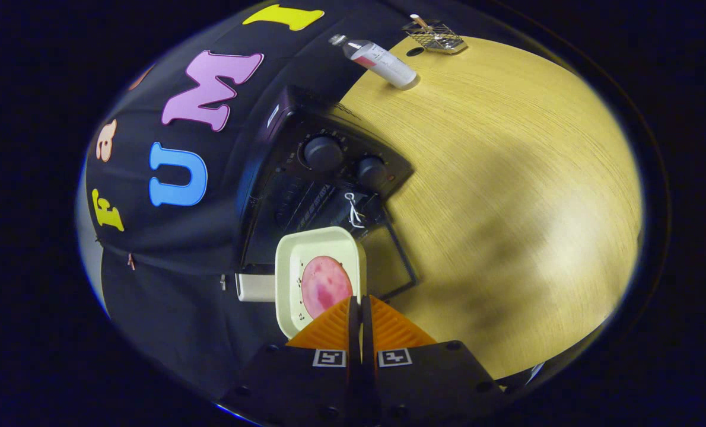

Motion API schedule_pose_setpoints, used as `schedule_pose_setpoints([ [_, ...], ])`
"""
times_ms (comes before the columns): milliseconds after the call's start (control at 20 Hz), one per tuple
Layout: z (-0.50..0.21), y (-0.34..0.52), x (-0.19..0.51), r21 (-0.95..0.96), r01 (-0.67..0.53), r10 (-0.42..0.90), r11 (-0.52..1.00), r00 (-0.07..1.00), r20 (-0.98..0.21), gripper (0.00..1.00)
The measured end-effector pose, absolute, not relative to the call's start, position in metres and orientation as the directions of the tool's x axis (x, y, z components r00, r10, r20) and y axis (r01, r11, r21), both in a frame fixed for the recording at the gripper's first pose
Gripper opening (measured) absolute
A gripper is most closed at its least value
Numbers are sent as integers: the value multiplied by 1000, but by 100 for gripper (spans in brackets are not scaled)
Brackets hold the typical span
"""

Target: Open the toaster oven, put the food inside, and close the toaster oven door.

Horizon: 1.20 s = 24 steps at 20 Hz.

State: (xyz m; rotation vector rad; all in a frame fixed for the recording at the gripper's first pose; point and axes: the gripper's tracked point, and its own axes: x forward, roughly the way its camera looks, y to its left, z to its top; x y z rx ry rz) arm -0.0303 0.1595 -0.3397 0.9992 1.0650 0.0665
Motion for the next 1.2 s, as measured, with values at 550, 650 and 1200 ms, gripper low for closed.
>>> schedule_pose_setpoints([
  [550, -358, 223, 49, 637, 714, 207, 291, 603, -770, 5],
  [650, -364, 229, 53, 627, 748, 169, 217, 604, -779, 5],
  [1200, -379, 230, 77, 583, 812, 28, 18, 583, -812, 6],
])
